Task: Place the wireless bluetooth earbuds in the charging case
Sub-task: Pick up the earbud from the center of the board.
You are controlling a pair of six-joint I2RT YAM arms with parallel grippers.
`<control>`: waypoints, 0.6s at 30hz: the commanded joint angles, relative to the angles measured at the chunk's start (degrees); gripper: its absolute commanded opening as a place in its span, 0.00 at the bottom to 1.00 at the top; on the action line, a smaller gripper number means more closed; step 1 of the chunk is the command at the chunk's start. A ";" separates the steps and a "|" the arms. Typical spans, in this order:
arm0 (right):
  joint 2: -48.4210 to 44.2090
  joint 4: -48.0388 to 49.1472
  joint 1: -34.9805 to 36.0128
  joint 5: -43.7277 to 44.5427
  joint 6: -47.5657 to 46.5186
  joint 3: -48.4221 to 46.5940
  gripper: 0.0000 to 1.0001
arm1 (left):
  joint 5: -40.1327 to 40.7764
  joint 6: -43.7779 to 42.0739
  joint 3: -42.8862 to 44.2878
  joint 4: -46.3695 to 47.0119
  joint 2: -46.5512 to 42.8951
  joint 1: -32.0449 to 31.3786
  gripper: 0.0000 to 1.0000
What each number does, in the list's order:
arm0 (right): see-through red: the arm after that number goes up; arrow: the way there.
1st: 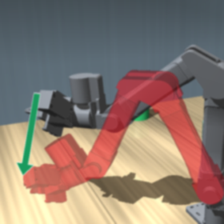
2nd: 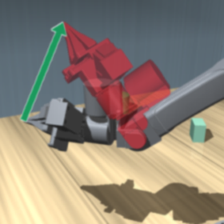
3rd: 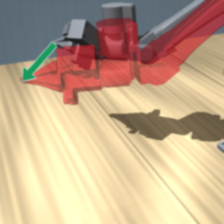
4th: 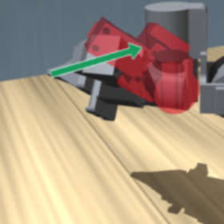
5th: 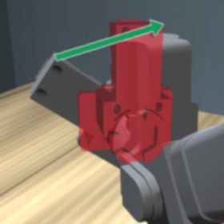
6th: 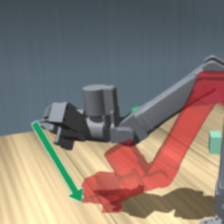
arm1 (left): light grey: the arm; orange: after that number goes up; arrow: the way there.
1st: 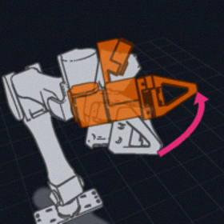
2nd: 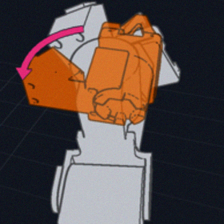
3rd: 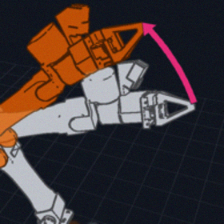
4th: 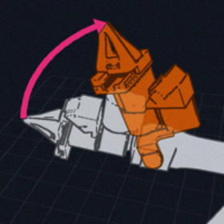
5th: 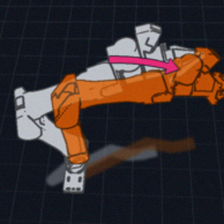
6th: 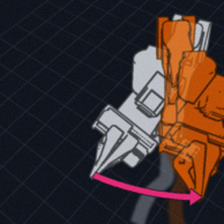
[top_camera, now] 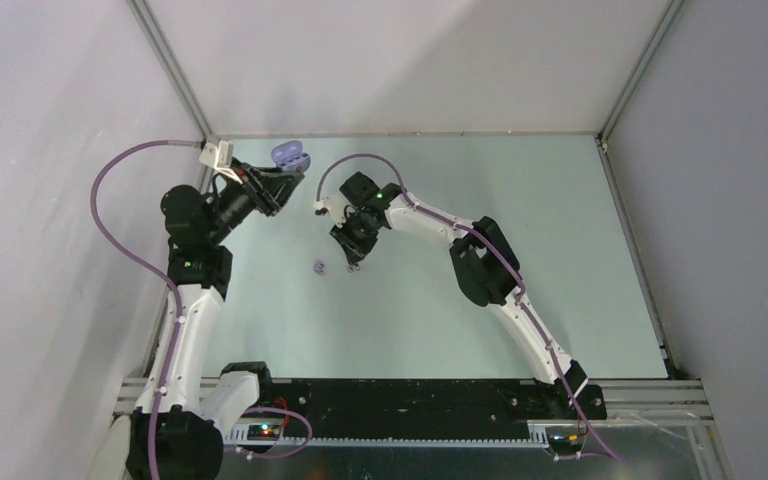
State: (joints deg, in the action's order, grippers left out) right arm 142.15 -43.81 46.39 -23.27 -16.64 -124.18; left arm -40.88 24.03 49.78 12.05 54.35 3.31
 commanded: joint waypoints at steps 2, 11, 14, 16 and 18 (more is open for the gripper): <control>-3.39 -2.34 -0.06 1.76 1.54 3.98 0.29 | -0.27 1.86 -0.39 5.16 0.36 0.45 0.00; -6.35 -2.46 0.30 -0.17 0.12 7.38 0.32 | -0.16 2.19 -1.73 5.54 -0.39 0.47 0.00; -6.60 -2.99 0.41 -1.06 -0.52 7.86 0.33 | -0.14 2.34 -2.14 5.80 -0.78 0.42 0.00; -7.19 -3.26 0.49 -1.55 -1.29 8.55 0.34 | -0.13 2.39 -2.31 5.89 -0.83 0.45 0.00; -8.23 -2.97 0.54 -1.77 -2.01 9.92 0.32 | 0.01 2.39 -2.58 6.12 -0.92 0.47 0.00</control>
State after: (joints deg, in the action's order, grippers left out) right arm 137.45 -44.60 46.44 -24.08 -16.80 -116.62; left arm -40.86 25.58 47.16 15.33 54.83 3.31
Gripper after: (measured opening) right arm 0.338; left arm 0.342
